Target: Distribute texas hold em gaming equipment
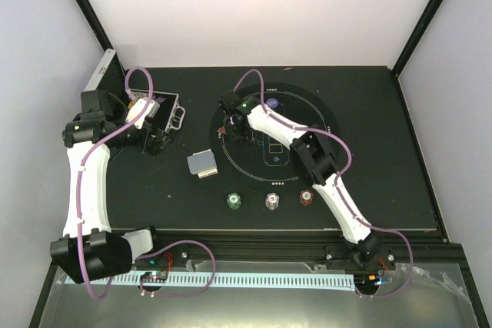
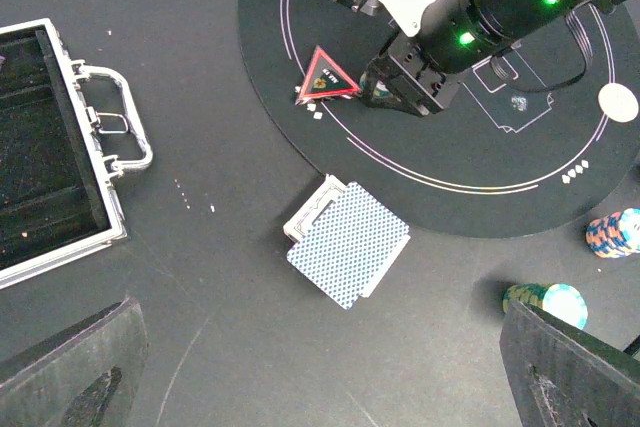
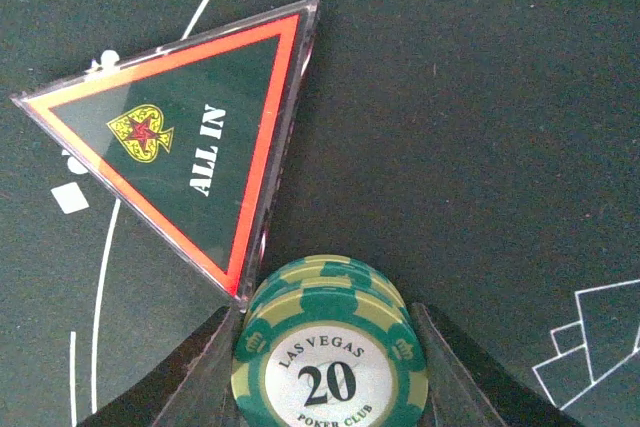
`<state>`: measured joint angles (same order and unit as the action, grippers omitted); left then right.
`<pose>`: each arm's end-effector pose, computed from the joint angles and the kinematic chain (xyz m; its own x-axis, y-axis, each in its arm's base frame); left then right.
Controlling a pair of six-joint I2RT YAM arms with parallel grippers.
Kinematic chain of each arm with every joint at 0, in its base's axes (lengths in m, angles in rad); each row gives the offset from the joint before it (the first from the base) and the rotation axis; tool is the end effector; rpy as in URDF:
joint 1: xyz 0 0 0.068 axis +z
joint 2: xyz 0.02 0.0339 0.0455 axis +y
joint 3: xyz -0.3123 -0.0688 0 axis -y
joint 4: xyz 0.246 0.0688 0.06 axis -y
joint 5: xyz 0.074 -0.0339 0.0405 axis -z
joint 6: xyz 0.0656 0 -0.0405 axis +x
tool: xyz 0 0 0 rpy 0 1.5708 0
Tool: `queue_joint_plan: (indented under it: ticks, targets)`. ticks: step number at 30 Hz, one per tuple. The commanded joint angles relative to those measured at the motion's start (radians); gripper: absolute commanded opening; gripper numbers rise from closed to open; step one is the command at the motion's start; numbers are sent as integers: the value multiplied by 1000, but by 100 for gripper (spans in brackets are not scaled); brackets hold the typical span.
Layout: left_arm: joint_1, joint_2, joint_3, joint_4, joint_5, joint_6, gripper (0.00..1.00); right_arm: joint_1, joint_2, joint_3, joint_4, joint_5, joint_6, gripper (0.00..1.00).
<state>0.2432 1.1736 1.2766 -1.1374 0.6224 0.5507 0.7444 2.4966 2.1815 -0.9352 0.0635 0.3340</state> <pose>0.2060 0.0117 0.3770 -0.6620 0.2738 -0.6977 0.5162 0.8414 -0.1596 0.4191 0.3804 0.1497 -0.8763 -0.3624 -0.3174 -0.3961 0.9170 0.0464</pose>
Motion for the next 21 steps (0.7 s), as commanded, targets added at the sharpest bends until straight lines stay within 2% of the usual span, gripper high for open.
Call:
queue_joint_plan:
  ticks: [1,8,10,11,16,21]
  targets:
    - [12,-8,41,-29,15,22,99,25,42,35,-3,-34,-20,30]
    - [14,-9,43,-32,18,18,99,38,58,52,-22,-21,13,31]
    - [13,-10,43,-33,20,18,99,36,45,45,-28,3,13,35]
    - [14,-11,43,-33,20,18,99,36,38,41,-32,13,12,38]
    - [15,-10,48,-46,32,26,99,28,7,46,-50,26,-3,73]
    - [17,-14,64,-68,38,39,99,32,-90,36,-70,49,-7,84]
